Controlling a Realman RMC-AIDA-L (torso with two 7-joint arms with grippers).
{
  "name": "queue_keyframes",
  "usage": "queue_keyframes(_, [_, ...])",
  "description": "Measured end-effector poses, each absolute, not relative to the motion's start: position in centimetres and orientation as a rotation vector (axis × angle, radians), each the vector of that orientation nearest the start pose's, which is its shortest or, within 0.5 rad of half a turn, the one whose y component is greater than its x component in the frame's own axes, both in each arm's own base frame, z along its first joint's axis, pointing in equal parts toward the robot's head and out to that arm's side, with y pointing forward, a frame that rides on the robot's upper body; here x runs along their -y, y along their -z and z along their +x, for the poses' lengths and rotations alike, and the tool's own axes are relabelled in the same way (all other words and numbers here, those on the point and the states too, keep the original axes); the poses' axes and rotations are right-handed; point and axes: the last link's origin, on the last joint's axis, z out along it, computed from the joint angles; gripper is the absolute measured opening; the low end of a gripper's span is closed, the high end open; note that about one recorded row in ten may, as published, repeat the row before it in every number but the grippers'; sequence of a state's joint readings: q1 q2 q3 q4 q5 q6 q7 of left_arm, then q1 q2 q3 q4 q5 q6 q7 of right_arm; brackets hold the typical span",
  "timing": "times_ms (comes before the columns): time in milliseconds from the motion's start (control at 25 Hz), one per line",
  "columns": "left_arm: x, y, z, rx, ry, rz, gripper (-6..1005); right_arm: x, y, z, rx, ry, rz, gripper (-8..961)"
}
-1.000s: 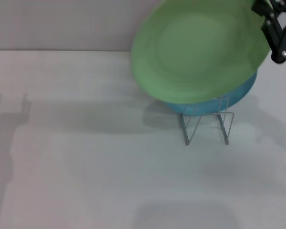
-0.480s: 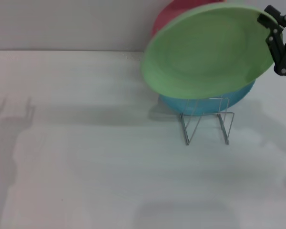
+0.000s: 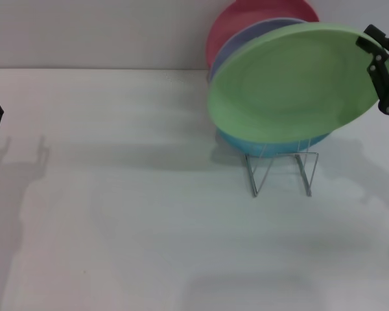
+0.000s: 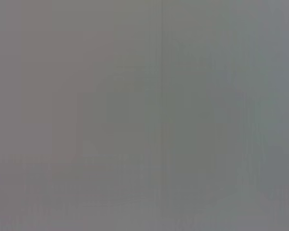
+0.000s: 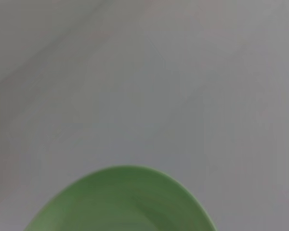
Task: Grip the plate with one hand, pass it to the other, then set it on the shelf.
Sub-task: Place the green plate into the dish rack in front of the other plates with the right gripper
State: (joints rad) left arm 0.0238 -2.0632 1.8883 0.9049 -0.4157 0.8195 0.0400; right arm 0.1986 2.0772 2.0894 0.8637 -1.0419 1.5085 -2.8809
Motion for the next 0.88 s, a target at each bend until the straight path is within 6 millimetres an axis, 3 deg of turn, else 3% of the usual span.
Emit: queue_keyframes(880, [-29.0,-0.7,-30.9,0.538,0.658,-1.524,640,-29.8,-6.8,25.9,0.574,-0.665,-1.913,60])
